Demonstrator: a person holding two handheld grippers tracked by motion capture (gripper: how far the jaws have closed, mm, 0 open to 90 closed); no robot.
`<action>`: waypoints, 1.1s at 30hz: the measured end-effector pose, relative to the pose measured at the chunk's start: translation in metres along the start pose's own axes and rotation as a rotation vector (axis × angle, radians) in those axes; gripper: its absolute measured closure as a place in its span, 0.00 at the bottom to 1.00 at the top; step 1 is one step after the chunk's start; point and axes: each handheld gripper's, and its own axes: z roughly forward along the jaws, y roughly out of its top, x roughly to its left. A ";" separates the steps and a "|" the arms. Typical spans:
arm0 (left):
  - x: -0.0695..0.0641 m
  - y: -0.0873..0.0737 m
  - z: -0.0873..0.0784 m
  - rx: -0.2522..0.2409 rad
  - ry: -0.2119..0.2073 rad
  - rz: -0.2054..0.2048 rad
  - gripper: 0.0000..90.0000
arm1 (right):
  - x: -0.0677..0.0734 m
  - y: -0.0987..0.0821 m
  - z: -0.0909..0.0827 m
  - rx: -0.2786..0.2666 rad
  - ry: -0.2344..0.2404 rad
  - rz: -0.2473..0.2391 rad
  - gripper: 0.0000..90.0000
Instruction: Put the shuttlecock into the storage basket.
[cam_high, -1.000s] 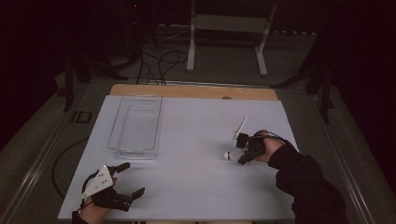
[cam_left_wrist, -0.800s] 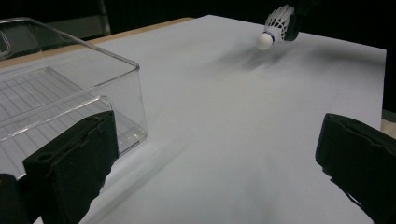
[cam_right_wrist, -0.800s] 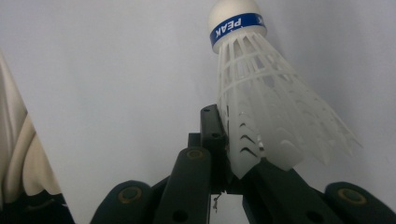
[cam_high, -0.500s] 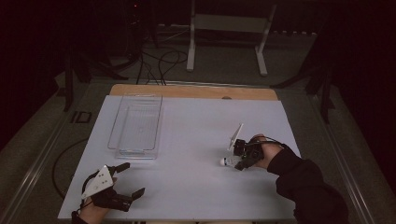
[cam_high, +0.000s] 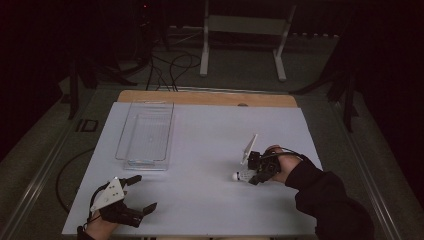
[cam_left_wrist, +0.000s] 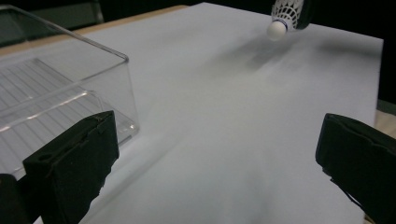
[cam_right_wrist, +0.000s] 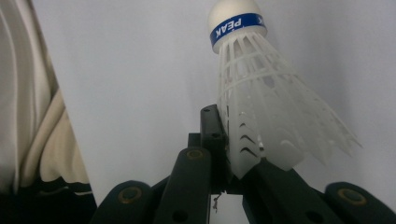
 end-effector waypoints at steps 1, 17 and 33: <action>0.000 0.000 0.000 0.000 0.000 0.000 0.00 | 0.000 0.000 0.000 0.000 0.000 0.000 1.00; 0.004 0.024 0.000 0.078 -0.059 0.029 0.00 | 0.009 0.006 -0.014 -0.013 -0.016 -0.018 1.00; 0.002 0.073 0.005 0.190 -0.097 0.070 0.00 | 0.018 0.011 -0.017 -0.050 0.003 -0.060 1.00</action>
